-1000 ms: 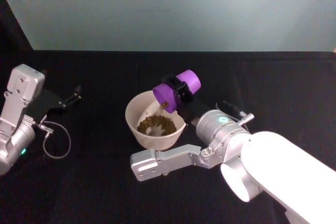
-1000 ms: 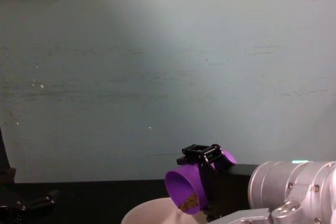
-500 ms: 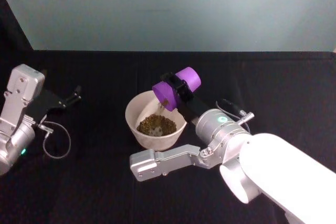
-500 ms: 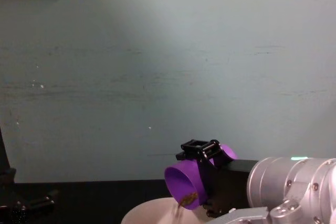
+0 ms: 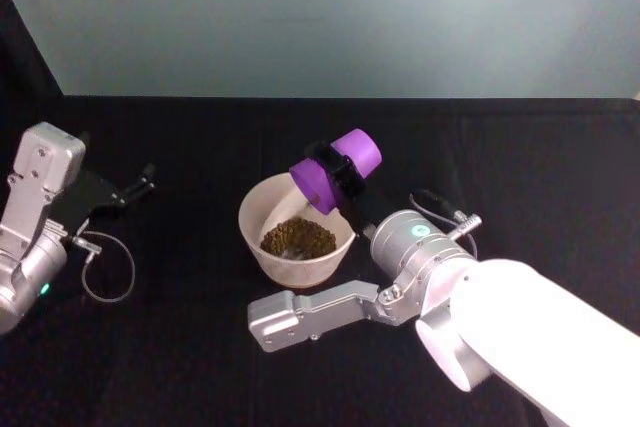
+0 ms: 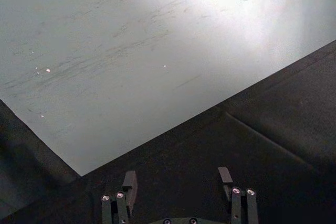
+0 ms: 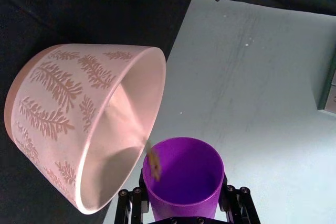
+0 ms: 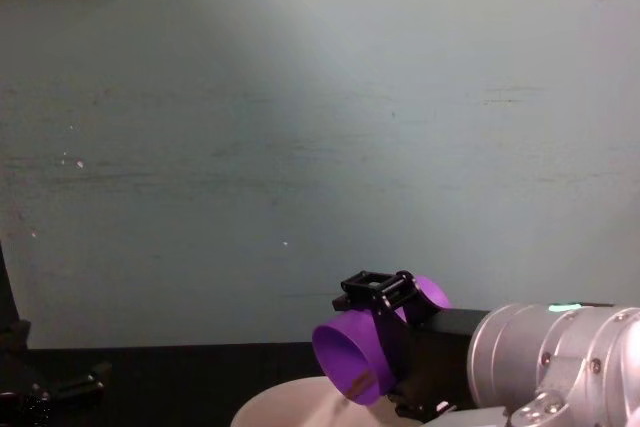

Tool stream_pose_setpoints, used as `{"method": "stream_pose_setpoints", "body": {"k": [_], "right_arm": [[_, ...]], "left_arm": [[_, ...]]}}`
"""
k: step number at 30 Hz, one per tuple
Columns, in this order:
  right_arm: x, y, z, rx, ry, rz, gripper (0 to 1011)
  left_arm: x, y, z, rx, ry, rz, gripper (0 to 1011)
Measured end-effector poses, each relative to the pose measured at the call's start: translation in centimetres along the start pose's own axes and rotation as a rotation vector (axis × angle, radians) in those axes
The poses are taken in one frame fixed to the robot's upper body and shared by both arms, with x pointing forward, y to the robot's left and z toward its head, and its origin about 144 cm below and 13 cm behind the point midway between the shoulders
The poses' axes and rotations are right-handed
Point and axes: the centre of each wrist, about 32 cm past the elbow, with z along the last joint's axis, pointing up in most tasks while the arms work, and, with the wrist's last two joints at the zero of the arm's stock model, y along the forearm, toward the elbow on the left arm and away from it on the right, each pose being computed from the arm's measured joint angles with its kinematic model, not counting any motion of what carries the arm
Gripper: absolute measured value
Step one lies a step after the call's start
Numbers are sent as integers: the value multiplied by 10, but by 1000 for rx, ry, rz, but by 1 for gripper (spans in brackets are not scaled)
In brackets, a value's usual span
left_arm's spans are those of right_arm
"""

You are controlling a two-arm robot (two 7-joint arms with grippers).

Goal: Pick up the cup and pour the mung beans from the cup into the bowl.

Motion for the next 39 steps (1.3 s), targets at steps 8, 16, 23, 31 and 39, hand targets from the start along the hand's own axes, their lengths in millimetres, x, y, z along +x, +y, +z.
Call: {"method": "stream_pose_setpoints", "body": {"k": [8, 16, 23, 31, 39], "right_arm": [[-1, 0, 2, -7, -38, -6, 722], [-1, 0, 5, -14, -90, -16, 722], [-2, 0, 9, -27, -175, -20, 722], [-6, 0, 12, -35, -224, -48, 722], [-6, -3, 6, -23, -100, -88, 722]], "left_arm": [[0, 0, 0, 0, 0, 0, 1000], [0, 0, 0, 0, 0, 0, 1000], [0, 0, 0, 0, 0, 0, 1000], [0, 0, 0, 0, 0, 0, 1000], [0, 0, 0, 0, 0, 0, 1000]]}}
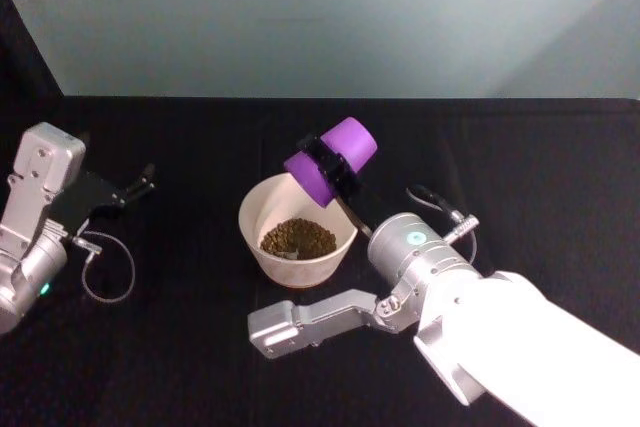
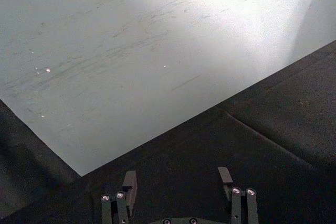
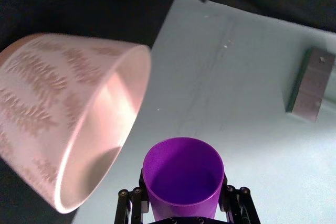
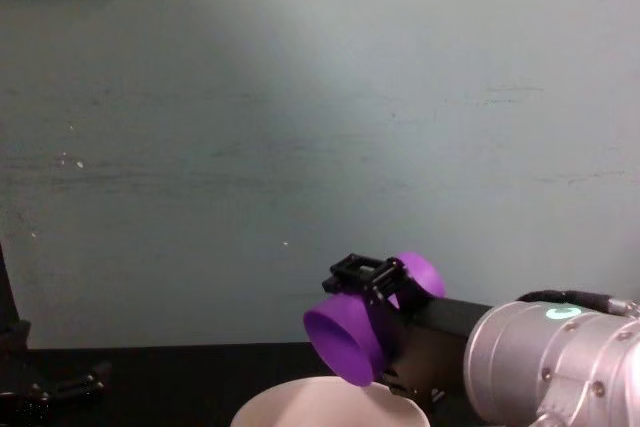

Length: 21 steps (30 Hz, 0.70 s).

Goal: Pick up the cup and pour the mung beans from the cup into the bowl.

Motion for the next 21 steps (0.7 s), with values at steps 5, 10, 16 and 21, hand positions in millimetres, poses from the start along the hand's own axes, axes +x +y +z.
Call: {"method": "stream_pose_setpoints", "body": {"k": [5, 10, 16, 21], "right_arm": [[-3, -3, -5, -9, 128, -31, 722], [-8, -4, -14, -26, 323, -64, 723], [-16, -4, -25, -44, 548, -93, 722], [-24, -4, -32, -57, 738, -108, 723]], "left_arm": [[0, 0, 0, 0, 0, 0, 1000], [0, 0, 0, 0, 0, 0, 1000], [0, 0, 0, 0, 0, 0, 1000], [0, 0, 0, 0, 0, 0, 1000]]}}
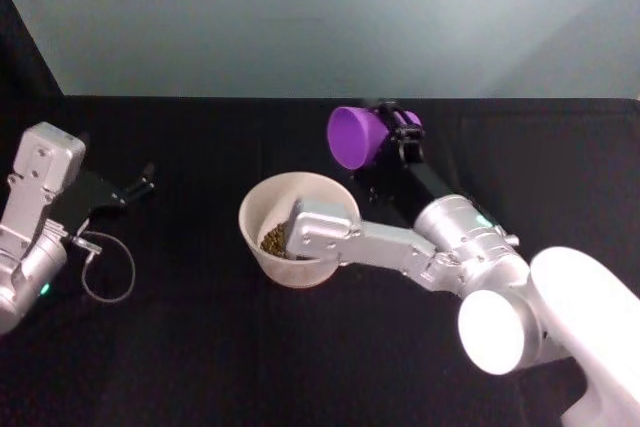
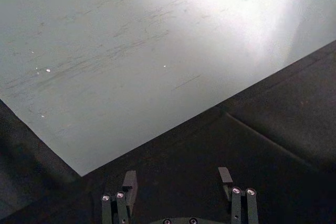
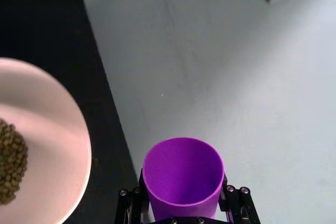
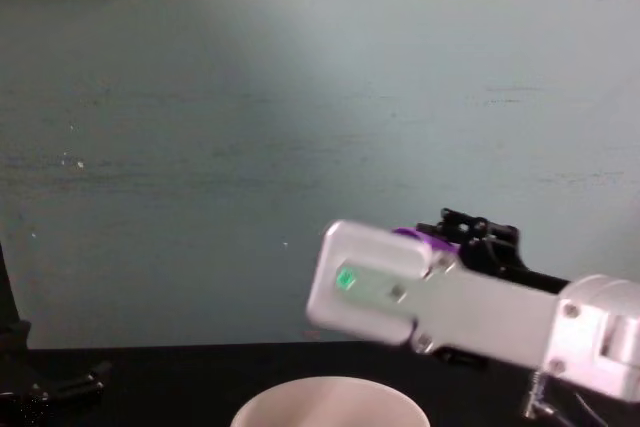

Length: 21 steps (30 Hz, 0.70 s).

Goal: Pick up the cup and pour the mung beans from the cup into the bowl.

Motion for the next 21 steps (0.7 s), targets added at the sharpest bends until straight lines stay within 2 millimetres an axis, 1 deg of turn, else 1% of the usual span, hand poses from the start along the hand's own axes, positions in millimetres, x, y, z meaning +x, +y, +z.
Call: {"method": "stream_pose_setpoints", "body": {"k": [10, 15, 21], "right_arm": [[-5, -2, -21, -22, 329, -13, 722], [-12, -3, -35, -31, 518, -19, 723], [-19, -5, -45, -26, 664, -19, 722]], "left_arm": [[0, 0, 0, 0, 0, 0, 1000], [0, 0, 0, 0, 0, 0, 1000], [0, 0, 0, 0, 0, 0, 1000]]}}
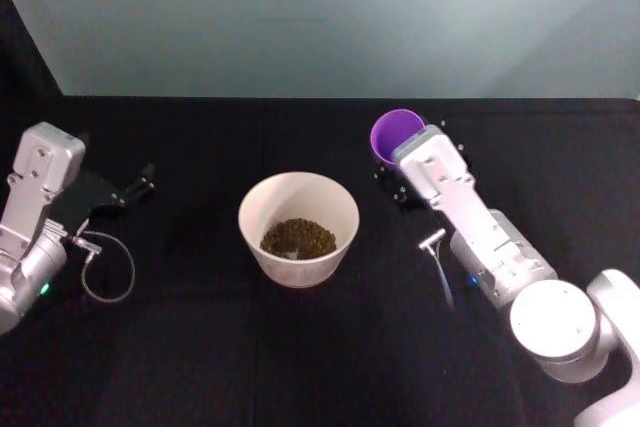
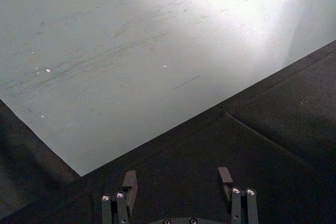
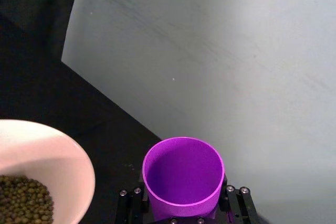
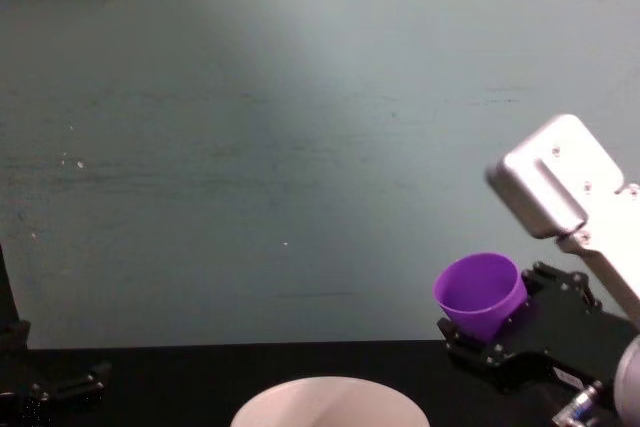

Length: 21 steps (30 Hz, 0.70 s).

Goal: Pick up the cup and pour the mung beans from the cup into the bowl.

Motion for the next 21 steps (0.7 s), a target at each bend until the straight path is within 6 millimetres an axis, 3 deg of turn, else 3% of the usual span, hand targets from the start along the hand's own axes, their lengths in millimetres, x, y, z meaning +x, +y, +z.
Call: {"method": "stream_pose_setpoints", "body": {"k": [21], "right_arm": [[2, 1, -44, -19, 447, 74, 722]], "left_arm": [[0, 0, 0, 0, 0, 0, 1000]]}}
